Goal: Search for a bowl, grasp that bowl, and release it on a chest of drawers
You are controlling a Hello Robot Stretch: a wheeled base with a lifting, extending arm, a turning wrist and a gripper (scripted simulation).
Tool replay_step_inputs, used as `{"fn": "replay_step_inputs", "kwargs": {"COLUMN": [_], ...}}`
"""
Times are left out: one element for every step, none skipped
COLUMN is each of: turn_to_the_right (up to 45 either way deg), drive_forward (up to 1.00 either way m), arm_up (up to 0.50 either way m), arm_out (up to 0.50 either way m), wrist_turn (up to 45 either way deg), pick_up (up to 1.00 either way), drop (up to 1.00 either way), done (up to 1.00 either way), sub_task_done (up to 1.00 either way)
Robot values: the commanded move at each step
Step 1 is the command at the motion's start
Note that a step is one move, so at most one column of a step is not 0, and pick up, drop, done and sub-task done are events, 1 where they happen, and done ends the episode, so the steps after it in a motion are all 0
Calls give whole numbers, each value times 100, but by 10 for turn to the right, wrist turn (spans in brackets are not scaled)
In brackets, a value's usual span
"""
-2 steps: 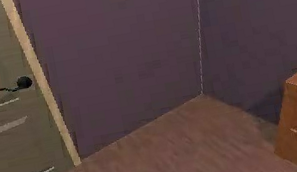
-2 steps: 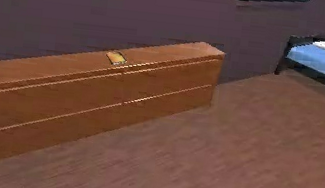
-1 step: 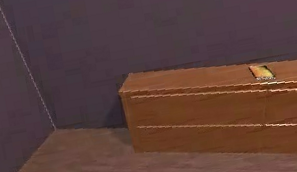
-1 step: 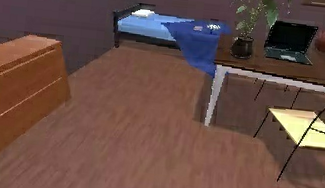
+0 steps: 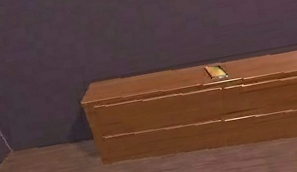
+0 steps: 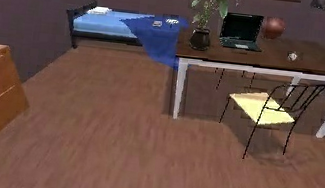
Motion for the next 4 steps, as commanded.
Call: {"fn": "replay_step_inputs", "kwargs": {"turn_to_the_right": [0, 450, 330, 0], "drive_forward": [15, 0, 0, 100], "arm_up": [0, 0, 0, 0], "arm_out": [0, 0, 0, 0], "wrist_turn": [0, 0, 0, 0], "pick_up": [0, 0, 0, 0], "drop": [0, 0, 0, 0], "done": [0, 0, 0, 0], "sub_task_done": [0, 0, 0, 0]}}
